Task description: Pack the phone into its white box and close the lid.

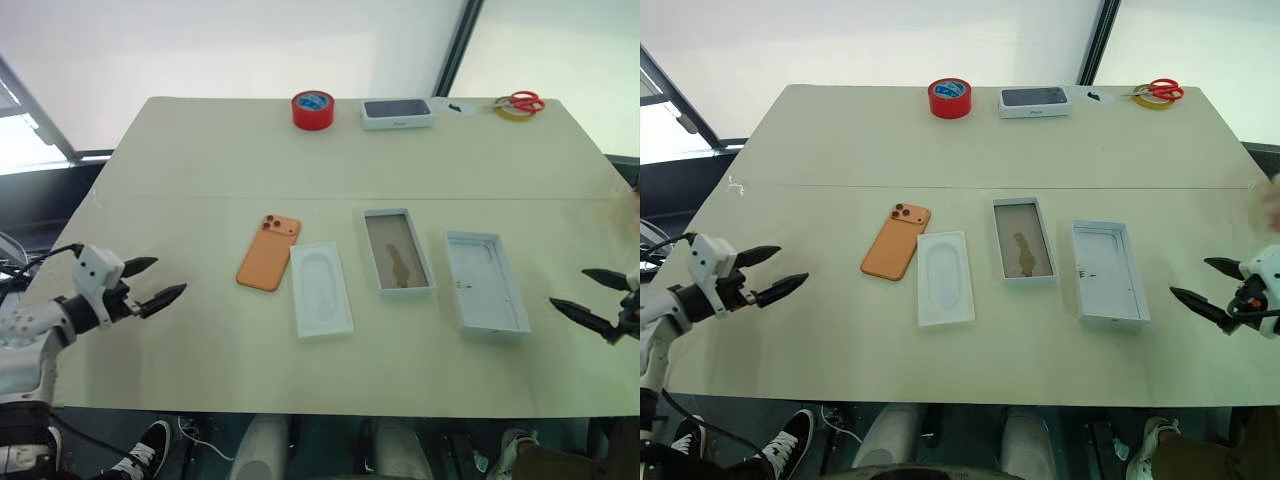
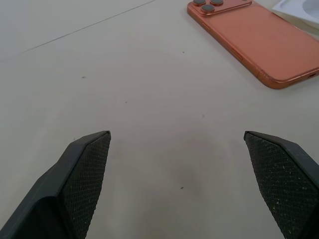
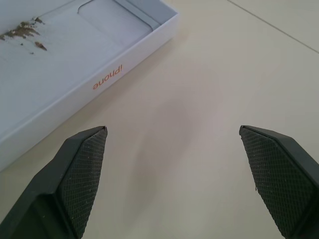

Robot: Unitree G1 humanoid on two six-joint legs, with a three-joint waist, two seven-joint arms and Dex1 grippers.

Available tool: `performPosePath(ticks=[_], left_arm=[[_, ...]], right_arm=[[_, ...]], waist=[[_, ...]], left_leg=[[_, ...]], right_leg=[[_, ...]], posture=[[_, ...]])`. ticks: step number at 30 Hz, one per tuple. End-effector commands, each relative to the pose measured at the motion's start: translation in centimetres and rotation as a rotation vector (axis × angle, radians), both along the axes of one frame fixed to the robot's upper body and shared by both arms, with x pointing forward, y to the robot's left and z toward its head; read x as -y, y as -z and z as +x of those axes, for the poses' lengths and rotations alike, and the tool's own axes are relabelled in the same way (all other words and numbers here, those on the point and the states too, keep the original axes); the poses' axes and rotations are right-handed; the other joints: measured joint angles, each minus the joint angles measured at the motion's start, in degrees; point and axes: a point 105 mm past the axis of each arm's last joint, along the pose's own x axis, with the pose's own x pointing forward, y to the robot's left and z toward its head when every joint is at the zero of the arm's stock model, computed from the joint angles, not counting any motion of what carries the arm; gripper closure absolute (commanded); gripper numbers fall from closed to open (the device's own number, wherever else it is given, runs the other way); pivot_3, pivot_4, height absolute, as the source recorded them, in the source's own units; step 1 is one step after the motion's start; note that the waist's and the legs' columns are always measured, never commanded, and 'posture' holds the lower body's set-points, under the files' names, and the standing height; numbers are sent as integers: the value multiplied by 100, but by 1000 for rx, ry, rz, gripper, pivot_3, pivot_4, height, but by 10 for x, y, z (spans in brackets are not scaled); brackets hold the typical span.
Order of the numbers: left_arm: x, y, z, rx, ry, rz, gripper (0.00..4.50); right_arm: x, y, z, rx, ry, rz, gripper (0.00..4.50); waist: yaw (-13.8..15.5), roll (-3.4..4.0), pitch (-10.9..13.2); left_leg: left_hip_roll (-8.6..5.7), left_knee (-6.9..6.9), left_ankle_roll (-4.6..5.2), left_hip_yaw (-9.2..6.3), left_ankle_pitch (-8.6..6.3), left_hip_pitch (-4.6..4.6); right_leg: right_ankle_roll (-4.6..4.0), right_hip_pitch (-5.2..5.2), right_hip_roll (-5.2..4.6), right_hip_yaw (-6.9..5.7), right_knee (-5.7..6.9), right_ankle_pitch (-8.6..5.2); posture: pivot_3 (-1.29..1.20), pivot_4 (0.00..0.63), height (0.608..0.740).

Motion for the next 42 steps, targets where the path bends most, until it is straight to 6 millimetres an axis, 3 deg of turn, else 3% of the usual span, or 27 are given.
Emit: performPosePath(ticks=[1,13,18,25,30,34,39,42], left_arm=[[-3,-24,4,99,-7,32,0],[18,-36,10,135,91,55,0],[25,-24,9,81,118,96,0],[41,-32,17,61,114,63,0],[70,-44,18,-39,137,-36,0],[99,-42,-2,-293,230,-274,0],[127,-25,-32,-555,286,-357,0],[141,-18,-40,-597,298,-385,0]], right_arm=[[0,-20,5,62,-16,-41,58],[-10,-23,10,77,-33,-52,58],[-15,-23,10,74,-42,-49,58],[-33,-35,18,92,-94,-38,58],[-79,-50,29,126,-245,-35,58],[-131,-53,27,105,-415,12,58],[-194,-54,16,77,-602,80,58],[-216,-39,10,44,-684,13,58]], waist=[[2,0,0],[8,0,0],[8,1,0],[8,0,0],[5,-4,3],[2,-6,3],[2,-20,14],[21,-27,18]], left_leg=[[0,0,0,1,0,0],[0,-6,4,22,-2,-2],[1,-6,5,26,-3,-1],[2,-5,5,28,-3,-1],[5,-4,6,27,-3,-2],[7,-7,8,27,-2,-5],[9,-7,8,26,-3,-6],[9,-2,7,24,-4,-5]], right_leg=[[-1,0,0,2,0,1],[-1,-12,-1,17,-3,2],[-1,-12,-1,20,-2,2],[-1,-14,-2,24,-2,2],[1,-12,1,26,0,4],[15,4,6,29,1,10],[17,2,7,34,2,9],[-2,-3,5,35,2,2]], posture=[[0,150,740],[0,150,740],[0,150,740],[0,150,740],[0,150,740],[0,150,740],[0,150,740],[0,150,740]])
